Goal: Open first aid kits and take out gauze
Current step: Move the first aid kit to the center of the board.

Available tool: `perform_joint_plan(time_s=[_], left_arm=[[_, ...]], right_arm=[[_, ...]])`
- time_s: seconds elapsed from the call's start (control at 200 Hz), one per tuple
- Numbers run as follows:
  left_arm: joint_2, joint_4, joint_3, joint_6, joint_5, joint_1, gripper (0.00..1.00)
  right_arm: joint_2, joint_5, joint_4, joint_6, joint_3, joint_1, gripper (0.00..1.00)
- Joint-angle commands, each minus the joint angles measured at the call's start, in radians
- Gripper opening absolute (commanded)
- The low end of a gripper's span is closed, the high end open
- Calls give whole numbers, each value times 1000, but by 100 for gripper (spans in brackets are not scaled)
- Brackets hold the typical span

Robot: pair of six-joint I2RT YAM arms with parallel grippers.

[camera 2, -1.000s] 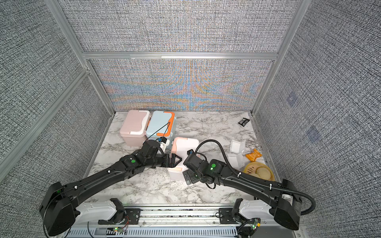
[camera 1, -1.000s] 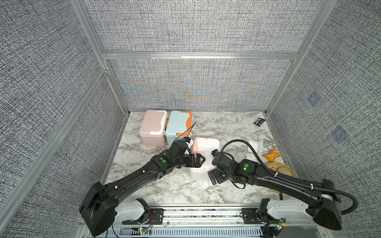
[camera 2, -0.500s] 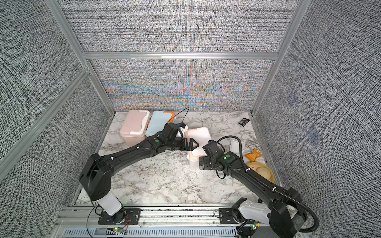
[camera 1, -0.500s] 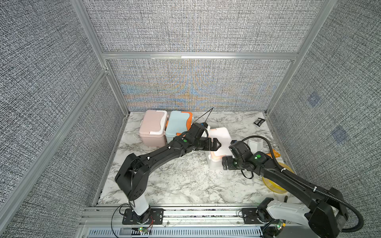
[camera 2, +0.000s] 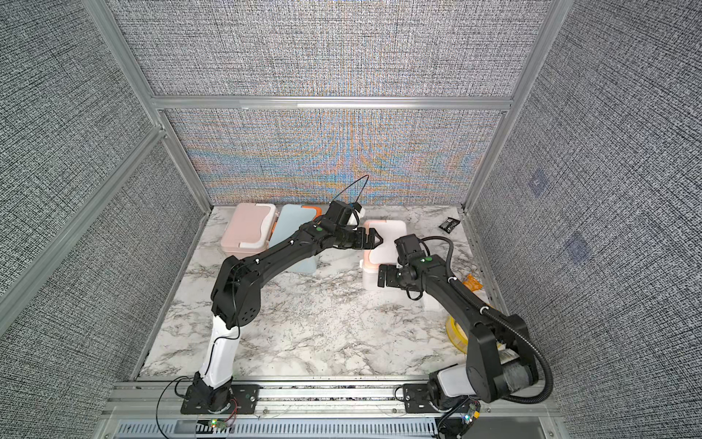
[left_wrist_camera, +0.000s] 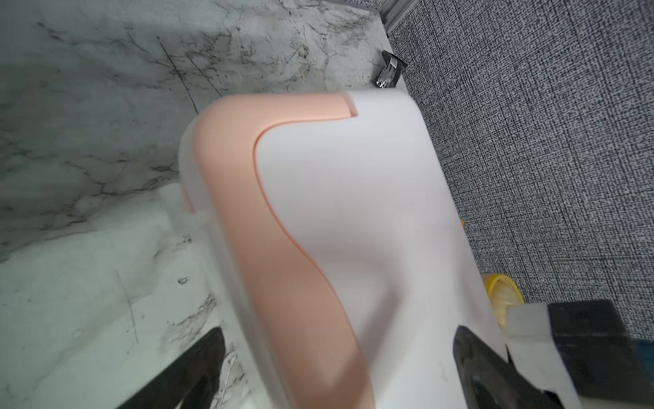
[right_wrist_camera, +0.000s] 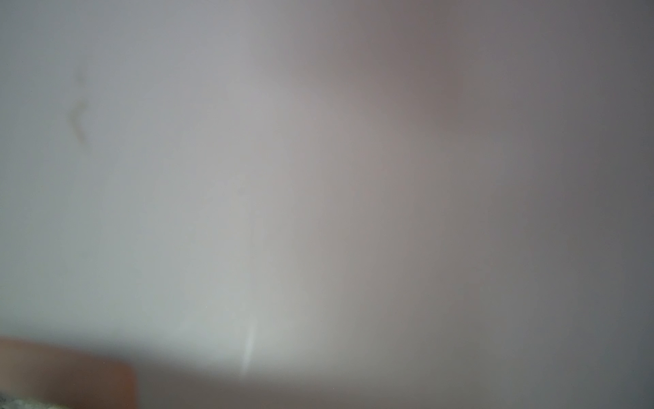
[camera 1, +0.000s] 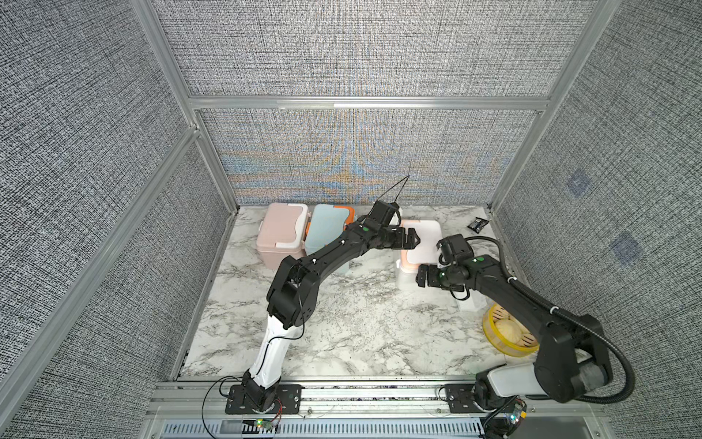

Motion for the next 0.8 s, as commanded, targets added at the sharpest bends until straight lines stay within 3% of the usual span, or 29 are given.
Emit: perform_joint_plan(time_s=[0.0, 0.235, 0.44, 0.64, 0.796], left_arm=[[41, -25, 58, 2, 15, 10, 100], [135, -54, 198, -5, 40, 39, 100], [46, -3, 93, -17, 47, 43, 100], [-93, -73, 21, 66, -28, 61, 100], [-155, -185, 40, 179, -162, 110, 99]], right_arm=[[55, -49, 22, -34, 47, -39, 99], [146, -98, 18, -50, 122, -76, 99], [123, -76, -26, -56, 131, -110, 99], [17, -159, -24, -51, 75, -125, 99], [-148, -259, 2, -29, -8, -102, 99]])
